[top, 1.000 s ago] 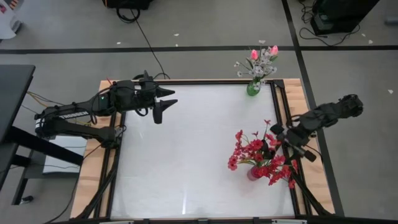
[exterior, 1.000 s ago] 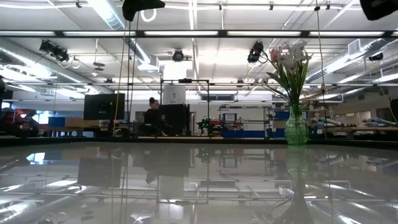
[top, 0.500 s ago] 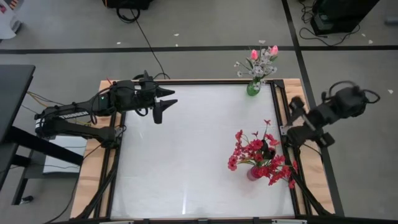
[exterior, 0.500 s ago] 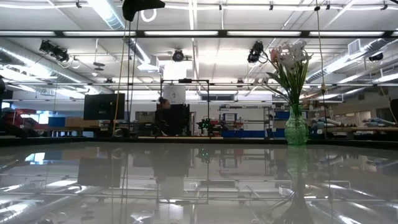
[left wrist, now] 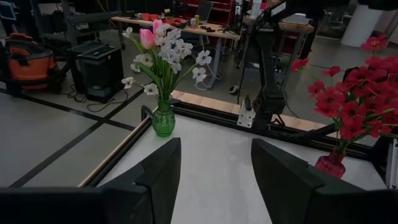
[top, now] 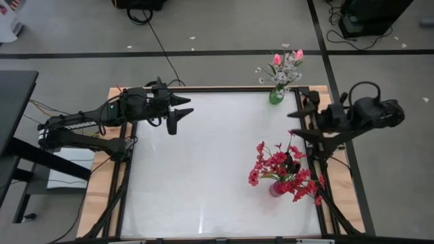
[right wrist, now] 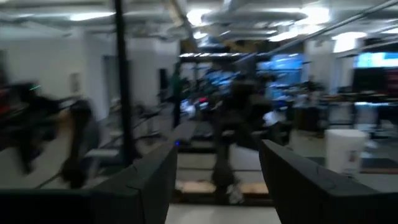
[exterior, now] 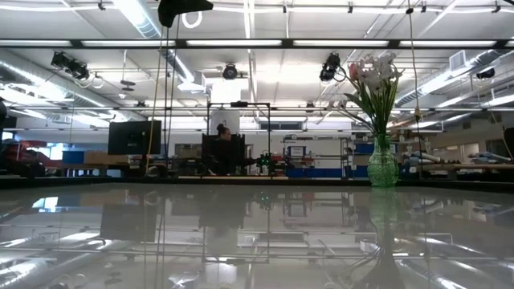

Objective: Sort flowers into vase by color
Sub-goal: Return to Home Position

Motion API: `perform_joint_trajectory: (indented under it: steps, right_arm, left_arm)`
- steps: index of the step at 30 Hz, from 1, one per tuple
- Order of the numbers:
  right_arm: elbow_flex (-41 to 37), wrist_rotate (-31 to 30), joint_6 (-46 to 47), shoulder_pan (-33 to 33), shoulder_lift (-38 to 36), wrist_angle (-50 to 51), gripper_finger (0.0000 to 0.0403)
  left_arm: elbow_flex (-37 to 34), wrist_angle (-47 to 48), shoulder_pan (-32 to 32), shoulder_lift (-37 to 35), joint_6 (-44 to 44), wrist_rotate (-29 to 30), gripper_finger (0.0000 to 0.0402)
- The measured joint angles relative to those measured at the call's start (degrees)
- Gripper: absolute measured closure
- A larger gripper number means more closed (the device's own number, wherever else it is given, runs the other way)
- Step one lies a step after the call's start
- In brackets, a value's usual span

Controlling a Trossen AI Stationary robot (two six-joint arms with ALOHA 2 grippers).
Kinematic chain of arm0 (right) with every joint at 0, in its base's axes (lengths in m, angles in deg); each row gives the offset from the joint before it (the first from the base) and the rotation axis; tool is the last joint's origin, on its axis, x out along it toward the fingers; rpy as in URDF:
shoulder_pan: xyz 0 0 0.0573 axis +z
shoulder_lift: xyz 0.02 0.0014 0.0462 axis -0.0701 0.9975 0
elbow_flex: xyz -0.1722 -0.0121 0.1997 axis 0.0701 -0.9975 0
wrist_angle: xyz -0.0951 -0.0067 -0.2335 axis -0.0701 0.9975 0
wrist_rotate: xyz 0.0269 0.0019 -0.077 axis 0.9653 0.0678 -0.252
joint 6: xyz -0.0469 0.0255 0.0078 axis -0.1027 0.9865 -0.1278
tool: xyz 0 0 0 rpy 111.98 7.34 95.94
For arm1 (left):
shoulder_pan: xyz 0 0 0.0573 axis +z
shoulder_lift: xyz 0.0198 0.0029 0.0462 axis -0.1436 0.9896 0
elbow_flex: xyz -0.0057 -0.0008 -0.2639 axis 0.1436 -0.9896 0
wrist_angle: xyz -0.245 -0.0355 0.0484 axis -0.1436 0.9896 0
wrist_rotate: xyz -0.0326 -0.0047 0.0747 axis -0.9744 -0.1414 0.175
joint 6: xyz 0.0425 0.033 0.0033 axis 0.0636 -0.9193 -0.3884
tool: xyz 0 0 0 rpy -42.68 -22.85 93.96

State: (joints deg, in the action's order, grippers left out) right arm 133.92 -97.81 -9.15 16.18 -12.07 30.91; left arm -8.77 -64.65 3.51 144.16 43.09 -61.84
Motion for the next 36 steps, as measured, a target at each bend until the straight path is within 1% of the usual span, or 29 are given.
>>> perform_joint_trajectory:
  steps: [3, 6, 9, 11, 13, 14, 15, 18, 21, 23, 27, 31, 34, 36]
  right_arm:
    - [-0.02, -4.15, 0.27, -1.76, 2.17, -4.28, 0.0183]
    - [0.0, -7.58, 3.3, -3.88, 3.3, -5.08, 0.022]
    - [0.0, -8.16, 7.45, -6.02, 4.21, -5.04, 0.0276]
    - [-0.06, -8.16, 9.85, -6.96, 4.6, -4.82, 0.0321]
    - [-0.07, -8.67, 10.56, -7.57, 4.69, -4.48, 0.0368]
    - [-0.07, -8.86, 10.09, -7.74, 4.62, -3.55, 0.0385]
    - [-0.07, -9.09, 9.26, -7.85, 4.55, -2.13, 0.0392]
    - [-0.07, -10.47, 9.1, -8.18, 4.37, 3.18, 0.0388]
    - [-0.09, -11.59, 12.21, -8.44, 4.13, 8.45, 0.0396]
    - [-0.09, -11.82, 13.77, -8.45, 3.49, 10.02, 0.0397]
    - [-0.09, -12.11, 12.63, -8.45, 1.61, 12.67, 0.0398]
    - [-0.78, -12.97, 13.35, -8.95, -1.17, 15.74, 0.0399]
    - [-3.69, -13.54, 14.12, -9.23, -4.45, 15.72, 0.04]
    - [-6.58, -13.53, 14.16, -9.41, -6.91, 14.58, 0.04]
  left_arm:
    - [0.01, -0.03, 0.0, 0.0, 0.0, 0.0, 0.02]
    - [-0.02, -1.87, 0.0, 0.0, 0.0, 0.0, 0.02]
    - [-0.02, -3.51, 0.0, -0.02, 0.0, 0.0, 0.02]
    - [-0.02, -3.57, 0.02, 0.0, 0.0, 0.02, 0.02]
    - [-0.02, -3.52, 0.01, 0.0, 0.0, 0.02, 0.02]
    - [-0.02, -3.55, -0.02, 0.0, 0.0, 0.02, 0.02]
    - [-0.02, -3.59, -0.05, 0.0, 0.08, 0.02, 0.02]
    - [-0.02, -3.57, -0.07, 0.18, 1.62, 0.0, 0.02]
    - [-0.02, -5.93, -0.07, 0.24, 3.06, 0.0, 0.02]
    - [-0.02, -7.58, -0.07, 0.18, 2.95, 0.0, 0.02]
    - [-0.02, -6.49, 0.24, 0.22, 1.56, 0.42, 0.0209]
    - [-0.06, -1.61, 0.37, -0.52, 0.28, 0.42, 0.0244]
    - [-0.07, -1.84, 0.65, -2.56, 1.2, 0.31, 0.028]
    - [0.0, -0.54, 1.4, -4.69, 0.07, 0.19, 0.0308]
